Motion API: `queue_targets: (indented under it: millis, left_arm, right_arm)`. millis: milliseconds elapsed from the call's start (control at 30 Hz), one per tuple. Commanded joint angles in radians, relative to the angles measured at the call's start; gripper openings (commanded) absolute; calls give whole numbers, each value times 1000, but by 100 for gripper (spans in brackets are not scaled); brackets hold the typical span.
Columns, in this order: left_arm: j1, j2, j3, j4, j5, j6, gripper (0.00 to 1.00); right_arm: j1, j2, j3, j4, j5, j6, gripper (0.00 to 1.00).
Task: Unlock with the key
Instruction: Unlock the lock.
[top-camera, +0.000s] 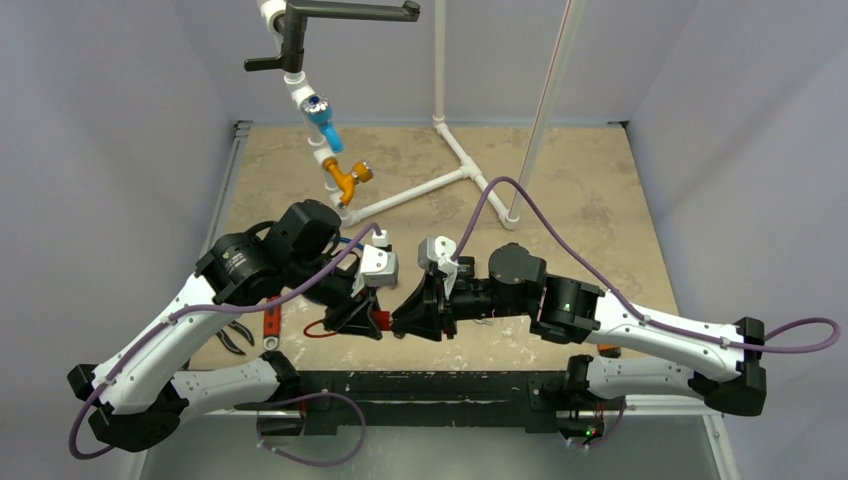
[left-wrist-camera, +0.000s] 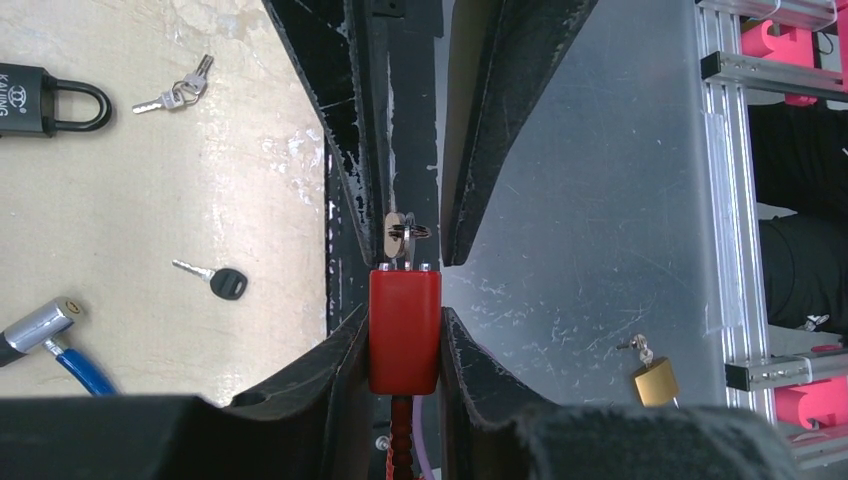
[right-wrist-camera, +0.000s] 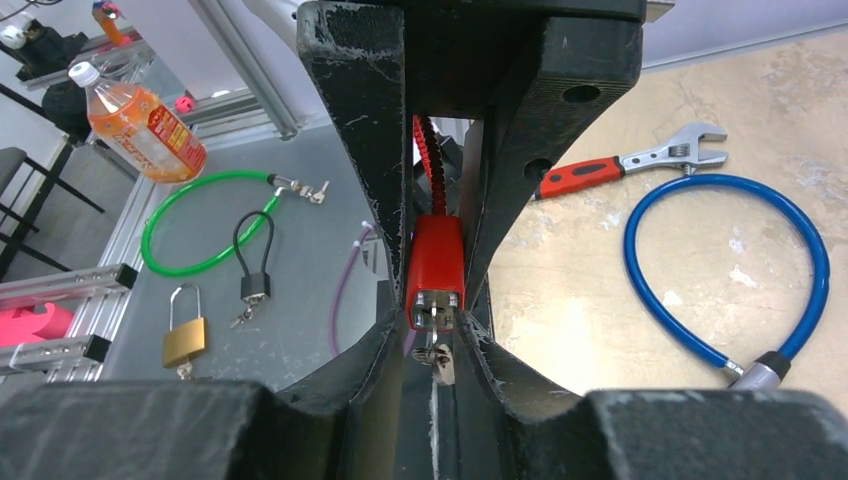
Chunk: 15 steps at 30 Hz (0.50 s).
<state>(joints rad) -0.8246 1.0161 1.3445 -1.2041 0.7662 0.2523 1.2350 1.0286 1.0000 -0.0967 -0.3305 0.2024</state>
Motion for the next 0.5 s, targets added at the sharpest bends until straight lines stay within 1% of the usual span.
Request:
queue_targets:
  millis: [0,100,133,200,233,467]
  left_arm:
    - [8,-19,45,42,44,-16,0]
    - [11,-21,51,40,44,-14,0]
    - [11,-21,53,40,46,-13,0]
    - [12,-23,56,37,45,-7,0]
    - [11,-23,56,34,42,-2,0]
    - [12,-31,53,37,30,10,0]
  right_arm:
    - [-2,-1,0,29,25,2,25]
    - [-2,-1,-6,32,28,2,22]
    - [-2,-1,-7,33,27,2,18]
    - [-3,2,-7,31,27,2,2]
    - [-1,3,-8,29,23,2,0]
    - [-3,4,-4,33,16,10,0]
